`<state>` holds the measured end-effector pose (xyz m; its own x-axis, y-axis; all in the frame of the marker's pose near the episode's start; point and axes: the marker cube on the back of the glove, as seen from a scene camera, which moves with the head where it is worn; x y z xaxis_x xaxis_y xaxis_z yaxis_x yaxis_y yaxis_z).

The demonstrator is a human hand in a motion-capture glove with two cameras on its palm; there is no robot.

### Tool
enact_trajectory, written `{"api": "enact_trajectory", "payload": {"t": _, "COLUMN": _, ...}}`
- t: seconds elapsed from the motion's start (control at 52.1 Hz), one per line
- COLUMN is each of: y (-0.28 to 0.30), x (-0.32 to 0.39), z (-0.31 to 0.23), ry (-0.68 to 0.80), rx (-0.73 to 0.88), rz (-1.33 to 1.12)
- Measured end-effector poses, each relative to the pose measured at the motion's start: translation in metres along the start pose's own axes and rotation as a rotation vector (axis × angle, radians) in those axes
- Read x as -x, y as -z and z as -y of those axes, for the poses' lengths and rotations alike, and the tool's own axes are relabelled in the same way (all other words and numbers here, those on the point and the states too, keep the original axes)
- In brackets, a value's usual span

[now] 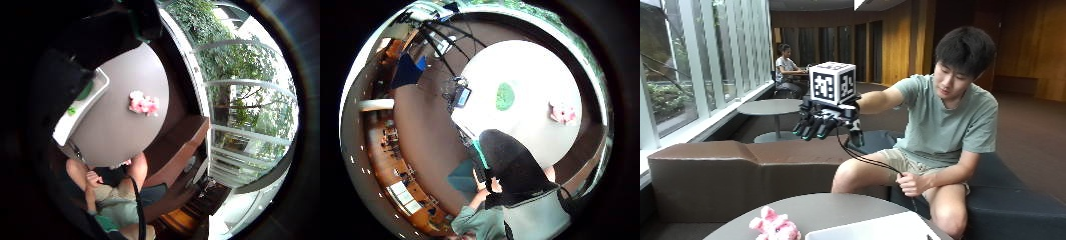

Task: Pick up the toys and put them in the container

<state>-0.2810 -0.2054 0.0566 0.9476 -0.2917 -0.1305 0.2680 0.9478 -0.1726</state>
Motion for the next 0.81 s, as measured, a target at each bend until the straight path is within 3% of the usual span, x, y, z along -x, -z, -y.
{"api": "enact_trajectory", "payload": {"t": 0.23, "y": -0.077, "x": -0.099, "z": 0.025, "ry": -0.062, "rx": 0.149, "rz": -0.007}}
{"api": "enact_trajectory", "payload": {"t": 0.384, "y": -0.202, "x": -0.151, "z": 0.06, "ry": -0.027, "rx": 0.181, "rz": 0.017}}
{"api": "enact_trajectory", "payload": {"t": 0.575, "y": -0.365, "x": -0.201, "z": 0.052, "ry": -0.116, "rx": 0.338, "rz": 0.071}}
{"api": "enact_trajectory", "payload": {"t": 0.652, "y": -0.395, "x": -0.209, "z": 0.05, "ry": -0.147, "rx": 0.244, "rz": 0.091}}
{"api": "enact_trajectory", "payload": {"t": 0.729, "y": -0.401, "x": -0.21, "z": 0.055, "ry": -0.176, "rx": 0.093, "rz": 0.157}}
{"api": "enact_trajectory", "payload": {"t": 0.806, "y": -0.399, "x": -0.21, "z": 0.059, "ry": -0.196, "rx": 0.04, "rz": 0.208}}
